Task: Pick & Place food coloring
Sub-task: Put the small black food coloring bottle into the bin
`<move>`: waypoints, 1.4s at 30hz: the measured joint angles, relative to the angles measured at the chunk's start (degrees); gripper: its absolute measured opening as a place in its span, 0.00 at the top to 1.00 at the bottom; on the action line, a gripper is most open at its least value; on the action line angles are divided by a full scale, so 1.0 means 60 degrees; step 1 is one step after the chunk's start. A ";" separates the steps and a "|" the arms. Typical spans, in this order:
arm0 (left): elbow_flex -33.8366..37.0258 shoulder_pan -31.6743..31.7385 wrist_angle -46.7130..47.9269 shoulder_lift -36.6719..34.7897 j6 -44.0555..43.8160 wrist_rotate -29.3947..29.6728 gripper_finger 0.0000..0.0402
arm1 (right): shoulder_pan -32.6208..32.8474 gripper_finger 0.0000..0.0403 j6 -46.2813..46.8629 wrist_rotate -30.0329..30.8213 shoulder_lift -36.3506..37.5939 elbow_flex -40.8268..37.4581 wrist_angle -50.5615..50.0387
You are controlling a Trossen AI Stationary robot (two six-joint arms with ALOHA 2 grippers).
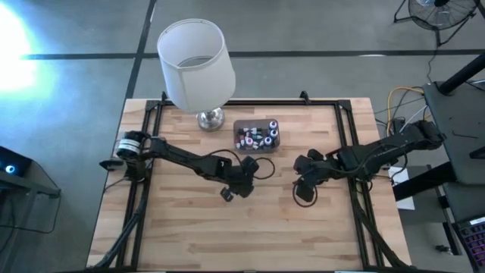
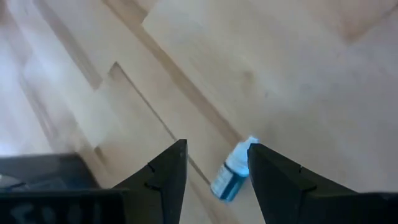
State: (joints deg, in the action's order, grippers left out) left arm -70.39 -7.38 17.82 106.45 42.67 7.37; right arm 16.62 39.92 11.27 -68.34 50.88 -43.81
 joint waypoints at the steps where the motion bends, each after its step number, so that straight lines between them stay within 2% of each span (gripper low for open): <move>1: -0.0060 0.0041 -0.0029 0.0058 0.0005 -0.0097 0.63 | 0.0000 0.51 0.0004 0.0000 0.0014 0.0021 -0.0059; 11: -0.0105 0.0380 0.0369 0.0232 -0.0068 -0.0933 0.63 | 0.0000 0.50 0.0017 0.0040 0.0023 0.0067 -0.0084; 20: -0.0373 0.0458 0.0419 0.1020 -0.0064 -0.0999 0.63 | -0.0002 0.50 0.0019 0.0044 0.0026 0.0060 -0.0110; 25: -0.0774 0.0467 0.1110 0.1204 -0.0400 -0.1097 0.64 | 0.0000 0.50 0.0015 0.0047 0.0033 0.0042 -0.0160; 32: -0.0856 0.0463 0.1531 0.1196 -0.0969 -0.1347 0.77 | 0.0000 0.50 0.0011 0.0051 0.0037 -0.0108 -0.0163; 37: -0.0856 0.0463 0.1635 0.1182 -0.2006 -0.1366 0.88 | -0.0001 0.50 0.0012 0.0058 0.0037 -0.0130 -0.0157; 42: -0.0840 0.0477 0.1779 0.0887 -0.4354 -0.1199 0.90 | -0.0004 0.50 0.0106 0.0207 0.0037 -0.0133 -0.0139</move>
State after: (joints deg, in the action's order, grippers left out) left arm -75.44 -4.52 28.50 111.77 16.54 0.18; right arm 16.60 40.56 12.51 -68.12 50.09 -44.65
